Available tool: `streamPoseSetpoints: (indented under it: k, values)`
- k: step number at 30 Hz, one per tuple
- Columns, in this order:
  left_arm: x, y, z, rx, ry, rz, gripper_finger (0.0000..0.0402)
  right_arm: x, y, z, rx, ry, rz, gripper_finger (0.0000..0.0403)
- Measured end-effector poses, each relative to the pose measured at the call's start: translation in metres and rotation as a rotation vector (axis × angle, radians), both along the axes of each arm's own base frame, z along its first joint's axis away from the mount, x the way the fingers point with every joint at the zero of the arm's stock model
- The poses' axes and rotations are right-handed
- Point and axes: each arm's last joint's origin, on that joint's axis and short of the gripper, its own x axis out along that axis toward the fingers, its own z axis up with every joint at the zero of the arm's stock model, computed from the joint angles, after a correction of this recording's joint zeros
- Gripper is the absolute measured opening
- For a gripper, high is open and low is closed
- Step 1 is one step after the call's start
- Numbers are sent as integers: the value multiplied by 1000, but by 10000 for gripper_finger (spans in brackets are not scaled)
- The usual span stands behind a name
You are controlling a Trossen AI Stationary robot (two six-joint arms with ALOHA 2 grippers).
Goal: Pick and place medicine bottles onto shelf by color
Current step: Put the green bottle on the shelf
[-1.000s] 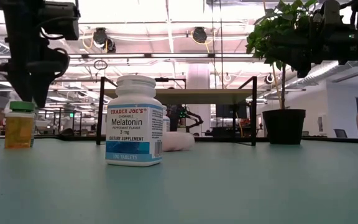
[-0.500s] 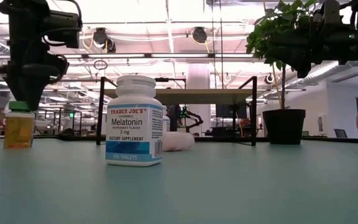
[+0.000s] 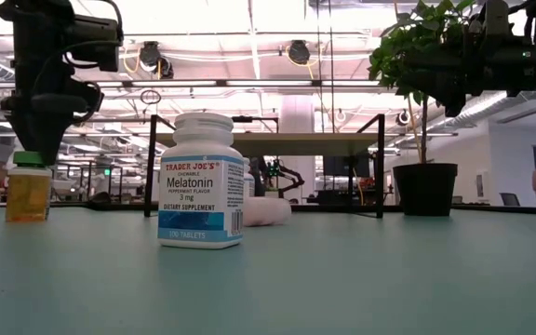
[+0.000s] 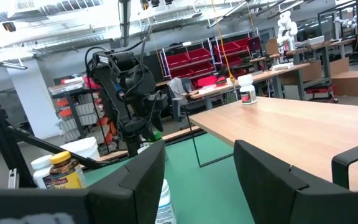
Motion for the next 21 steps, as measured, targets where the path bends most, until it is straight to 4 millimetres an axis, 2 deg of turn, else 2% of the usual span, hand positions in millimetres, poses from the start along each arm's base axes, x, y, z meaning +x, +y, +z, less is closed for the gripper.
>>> streamPoseSetpoints:
  k: [11, 21]
  values:
    - [0, 0, 0, -4, 3, -7, 284, 0, 0, 0, 0, 0, 0, 187]
    - [3, 1, 0, 5, -43, 63, 199, 0, 0, 0, 2, -1, -2, 187]
